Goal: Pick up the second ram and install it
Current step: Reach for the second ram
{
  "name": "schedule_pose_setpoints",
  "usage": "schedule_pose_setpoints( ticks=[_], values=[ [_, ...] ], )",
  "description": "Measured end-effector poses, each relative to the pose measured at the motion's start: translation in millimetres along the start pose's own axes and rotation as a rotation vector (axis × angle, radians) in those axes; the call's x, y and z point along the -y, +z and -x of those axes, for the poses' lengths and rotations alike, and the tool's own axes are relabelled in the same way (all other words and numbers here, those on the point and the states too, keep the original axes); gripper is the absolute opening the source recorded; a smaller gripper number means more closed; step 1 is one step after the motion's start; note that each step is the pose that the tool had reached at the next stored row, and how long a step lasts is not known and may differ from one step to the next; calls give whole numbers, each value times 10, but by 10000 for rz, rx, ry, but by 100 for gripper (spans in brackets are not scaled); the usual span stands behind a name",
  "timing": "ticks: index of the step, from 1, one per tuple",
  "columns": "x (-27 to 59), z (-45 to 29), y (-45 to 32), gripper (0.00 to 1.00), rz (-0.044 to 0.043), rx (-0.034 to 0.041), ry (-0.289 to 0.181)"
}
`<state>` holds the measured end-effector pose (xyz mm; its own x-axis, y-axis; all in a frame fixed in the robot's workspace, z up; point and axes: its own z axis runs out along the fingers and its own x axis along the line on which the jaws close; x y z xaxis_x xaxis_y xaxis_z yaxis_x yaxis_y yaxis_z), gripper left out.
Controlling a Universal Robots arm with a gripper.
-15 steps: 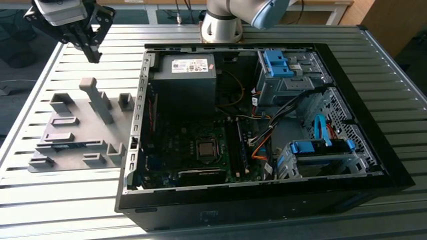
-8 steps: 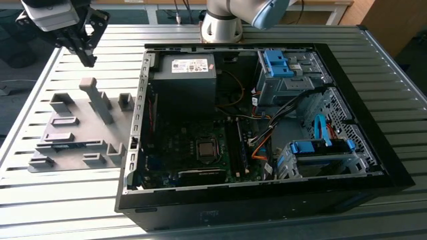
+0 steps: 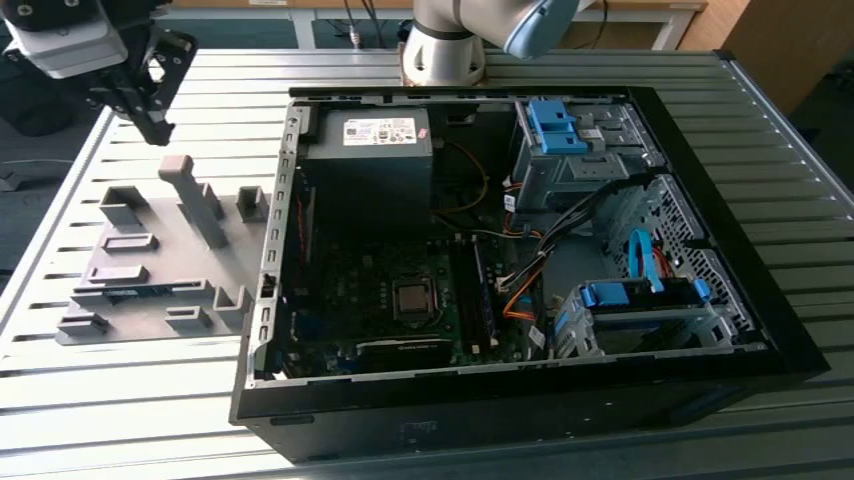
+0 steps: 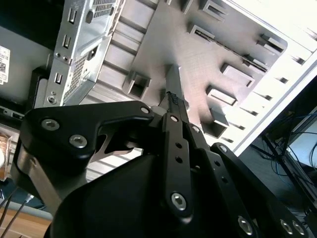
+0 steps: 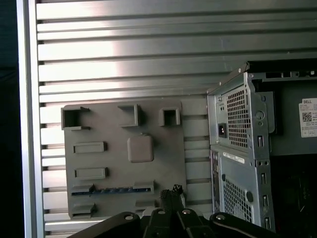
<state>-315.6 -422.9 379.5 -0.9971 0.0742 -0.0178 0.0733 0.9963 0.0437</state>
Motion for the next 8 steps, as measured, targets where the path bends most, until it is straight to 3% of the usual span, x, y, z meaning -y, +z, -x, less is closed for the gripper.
schedule_pose_setpoints(
  ticks=[8],
  values=[
    [51, -212, 7, 11, 1, 0, -17]
  ],
)
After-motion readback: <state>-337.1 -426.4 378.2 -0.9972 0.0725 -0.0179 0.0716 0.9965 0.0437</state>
